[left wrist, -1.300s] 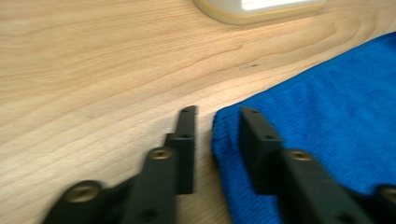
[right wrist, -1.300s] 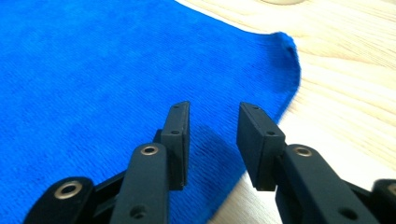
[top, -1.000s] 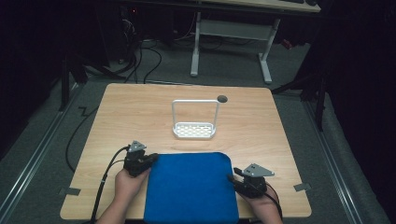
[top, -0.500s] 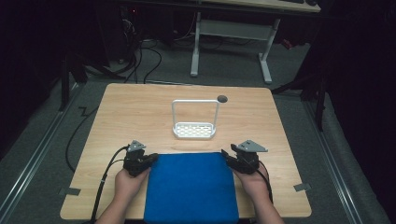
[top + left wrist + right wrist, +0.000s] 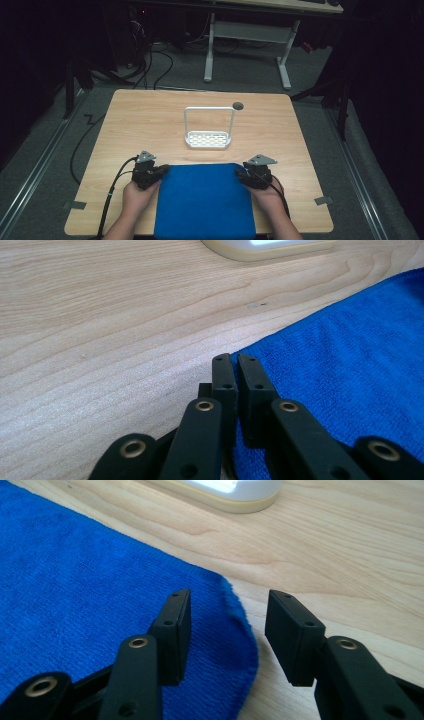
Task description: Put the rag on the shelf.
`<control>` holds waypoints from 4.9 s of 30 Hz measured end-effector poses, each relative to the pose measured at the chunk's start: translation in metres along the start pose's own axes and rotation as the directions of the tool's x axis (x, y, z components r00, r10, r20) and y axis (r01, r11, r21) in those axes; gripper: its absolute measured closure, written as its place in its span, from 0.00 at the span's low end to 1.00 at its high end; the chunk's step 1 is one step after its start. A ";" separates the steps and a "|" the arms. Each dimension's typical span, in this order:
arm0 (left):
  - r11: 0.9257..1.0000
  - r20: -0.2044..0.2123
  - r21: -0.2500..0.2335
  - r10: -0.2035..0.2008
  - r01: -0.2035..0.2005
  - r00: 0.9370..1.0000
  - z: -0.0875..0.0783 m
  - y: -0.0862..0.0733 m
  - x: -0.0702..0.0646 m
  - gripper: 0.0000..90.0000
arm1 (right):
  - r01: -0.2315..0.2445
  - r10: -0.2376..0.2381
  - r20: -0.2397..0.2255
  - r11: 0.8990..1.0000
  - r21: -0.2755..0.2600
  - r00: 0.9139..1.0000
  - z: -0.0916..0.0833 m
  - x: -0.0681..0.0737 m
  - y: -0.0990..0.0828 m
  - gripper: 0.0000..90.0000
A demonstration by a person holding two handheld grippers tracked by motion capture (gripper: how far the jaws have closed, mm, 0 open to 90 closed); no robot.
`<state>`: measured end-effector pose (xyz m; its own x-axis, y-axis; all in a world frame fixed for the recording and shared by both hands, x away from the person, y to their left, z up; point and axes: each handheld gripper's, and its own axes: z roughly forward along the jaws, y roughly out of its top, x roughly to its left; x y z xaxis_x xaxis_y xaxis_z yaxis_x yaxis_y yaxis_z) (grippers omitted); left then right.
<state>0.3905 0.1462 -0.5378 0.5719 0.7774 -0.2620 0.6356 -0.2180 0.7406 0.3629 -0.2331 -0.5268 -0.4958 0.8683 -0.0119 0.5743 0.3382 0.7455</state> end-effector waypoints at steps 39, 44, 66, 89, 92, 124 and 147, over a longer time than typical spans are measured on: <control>0.970 0.007 -0.242 0.030 -0.028 1.000 -0.038 0.017 -0.012 0.98 | -0.041 0.042 -0.002 0.958 -0.283 0.999 -0.048 0.013 0.011 0.98; 0.960 -0.005 -0.275 0.057 -0.056 0.998 -0.045 0.023 -0.021 0.98 | -0.053 0.058 0.004 0.939 -0.339 0.998 -0.062 0.011 0.014 0.98; 0.914 -0.034 -0.386 0.123 -0.127 0.992 -0.077 0.037 -0.040 0.98 | -0.012 0.021 0.017 0.899 -0.438 1.000 -0.083 0.019 0.034 0.98; 0.816 -0.106 -0.546 0.156 -0.188 0.982 -0.109 0.107 -0.053 0.98 | 0.041 -0.007 0.059 0.804 -0.593 0.998 -0.121 0.007 0.096 0.98; 0.812 -0.112 -0.550 0.158 -0.194 0.981 -0.110 0.115 -0.051 0.98 | 0.044 -0.010 0.059 0.800 -0.599 0.998 -0.121 0.004 0.106 0.98; 0.830 -0.235 -0.502 0.140 -0.244 0.962 -0.062 0.222 -0.012 0.98 | -0.019 0.078 0.076 0.811 -0.585 0.994 -0.085 -0.057 0.200 0.98; 0.965 -0.176 -0.208 0.123 -0.160 0.977 0.024 0.186 0.039 0.98 | -0.023 0.060 0.110 0.950 -0.310 0.992 0.018 -0.094 0.183 0.98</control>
<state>0.5437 0.1223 -0.4249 0.5454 0.8363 -0.0554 0.4142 -0.2115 0.8853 0.5263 -0.2459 -0.4008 -0.3857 0.9217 -0.0401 0.3555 0.1886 0.9155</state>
